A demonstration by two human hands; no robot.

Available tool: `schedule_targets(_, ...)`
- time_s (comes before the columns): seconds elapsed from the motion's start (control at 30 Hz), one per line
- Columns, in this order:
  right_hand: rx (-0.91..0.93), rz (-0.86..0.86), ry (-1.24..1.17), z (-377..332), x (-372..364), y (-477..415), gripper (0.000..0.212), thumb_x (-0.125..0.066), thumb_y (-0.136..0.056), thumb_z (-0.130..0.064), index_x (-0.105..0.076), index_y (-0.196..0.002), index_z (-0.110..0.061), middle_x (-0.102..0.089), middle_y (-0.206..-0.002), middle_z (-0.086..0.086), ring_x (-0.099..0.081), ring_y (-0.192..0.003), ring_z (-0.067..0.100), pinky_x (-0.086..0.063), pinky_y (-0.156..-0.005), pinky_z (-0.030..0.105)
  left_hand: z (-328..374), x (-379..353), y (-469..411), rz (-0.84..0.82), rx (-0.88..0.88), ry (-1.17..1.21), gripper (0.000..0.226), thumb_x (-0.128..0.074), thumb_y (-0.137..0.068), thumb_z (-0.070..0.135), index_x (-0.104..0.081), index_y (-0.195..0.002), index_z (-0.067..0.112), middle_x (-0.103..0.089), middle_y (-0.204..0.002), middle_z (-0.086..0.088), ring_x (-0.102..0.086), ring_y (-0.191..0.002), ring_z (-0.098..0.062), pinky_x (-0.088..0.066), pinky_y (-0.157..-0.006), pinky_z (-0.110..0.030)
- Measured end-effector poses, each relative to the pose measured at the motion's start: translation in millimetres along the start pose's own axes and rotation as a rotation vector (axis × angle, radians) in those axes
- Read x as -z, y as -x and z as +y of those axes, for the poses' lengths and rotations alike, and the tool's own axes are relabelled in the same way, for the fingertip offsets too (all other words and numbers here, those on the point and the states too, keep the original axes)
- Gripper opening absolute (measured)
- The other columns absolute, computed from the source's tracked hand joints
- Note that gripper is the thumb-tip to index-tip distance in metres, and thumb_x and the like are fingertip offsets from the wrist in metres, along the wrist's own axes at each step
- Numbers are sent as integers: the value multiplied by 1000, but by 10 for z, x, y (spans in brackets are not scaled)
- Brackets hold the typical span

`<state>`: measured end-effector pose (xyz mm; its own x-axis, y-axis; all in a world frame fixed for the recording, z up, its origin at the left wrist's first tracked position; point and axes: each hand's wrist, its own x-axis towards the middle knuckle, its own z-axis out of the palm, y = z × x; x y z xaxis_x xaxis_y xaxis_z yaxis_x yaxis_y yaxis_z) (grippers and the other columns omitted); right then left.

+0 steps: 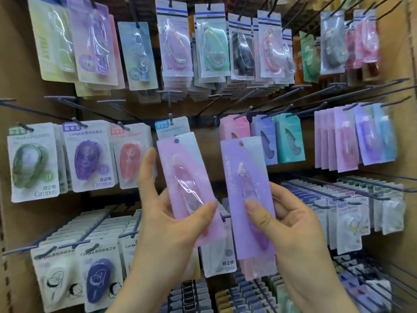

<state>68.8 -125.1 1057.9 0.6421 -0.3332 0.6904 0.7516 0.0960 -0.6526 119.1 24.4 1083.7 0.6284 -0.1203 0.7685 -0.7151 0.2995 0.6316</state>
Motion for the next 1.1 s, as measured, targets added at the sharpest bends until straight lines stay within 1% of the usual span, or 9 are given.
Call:
schedule_targets(0.07,4,39,-11,-2,29,-6,40,-70,-69,-14,-67,-110,-14,-77,-97,7,-74,-88,21,-58,-68,24,-15,38,4,-51,-58,-136,100,-76,-75,-9,-35,-131,63,-67,-116,24,-66,-109,-7,-57,-85,-30)
schedule_targets(0.17,-12,45,-54,7,61,-1,41,-71,-70,-18,-66,-110,-11,-76,-98,11,-74,-88,23,-59,-69,25,-83,54,31,-142,-59,-301,58,-77,-73,18,-62,-116,53,-63,-124,22,-60,-116,-9,-48,-102,-50)
schedule_targets(0.37,0,4,-113,89,78,29,60,-88,-57,-49,-70,-112,-31,-73,-114,10,-70,-104,24,-58,-82,32,-113,-89,173,-167,-34,-353,26,-81,-76,31,-72,-91,49,-71,-93,26,-65,-90,7,-42,-75,-4)
schedule_targets(0.47,0,106,-47,77,84,61,52,-73,-75,-38,-60,-125,-38,-74,-106,-2,-71,-100,17,-59,-77,30,-163,-145,206,-210,-49,-431,39,-85,-72,26,-66,-94,52,-66,-86,32,-58,-63,12,-41,-61,-3)
schedule_targets(0.63,27,141,89,87,204,124,73,-75,-65,-28,-47,-130,-48,-70,-115,-5,-70,-100,8,-57,-74,21,-250,-335,244,-219,-23,-379,44,-80,-69,13,-61,-95,44,-65,-76,21,-49,-48,-4,-42,-49,-14)
schedule_targets(0.73,109,154,330,111,393,123,61,-85,-71,-40,-57,-123,-55,-66,-120,-10,-65,-111,9,-55,-91,34,-328,-533,281,-207,21,-273,54,-79,-64,20,-55,-105,46,-71,-84,10,-61,-59,-18,-54,-63,-32)
schedule_targets(0.83,194,178,511,89,663,77,53,-72,-67,-47,-57,-116,-61,-64,-115,-21,-62,-111,2,-52,-97,36,-339,-763,266,-190,10,-230,71,-76,-63,15,-48,-116,53,-74,-92,0,-71,-74,-28,-59,-71,-52)
schedule_targets(1.0,226,170,578,-24,1150,-87,52,-83,-63,-41,-57,-106,-54,-65,-105,-21,-69,-90,8,-58,-78,37,-384,-1174,145,-206,-3,-182,85,-80,-69,23,-35,-124,69,-62,-129,12,-65,-111,-14,-54,-91,-47)
schedule_targets(1.1,206,80,564,-103,1473,-271,55,-81,-64,-35,-53,-109,-52,-66,-107,-21,-69,-91,6,-57,-76,28,-456,-1447,62,-146,-9,-145,75,-72,-73,36,-31,-122,75,-63,-129,3,-64,-112,-19,-51,-87,-37)
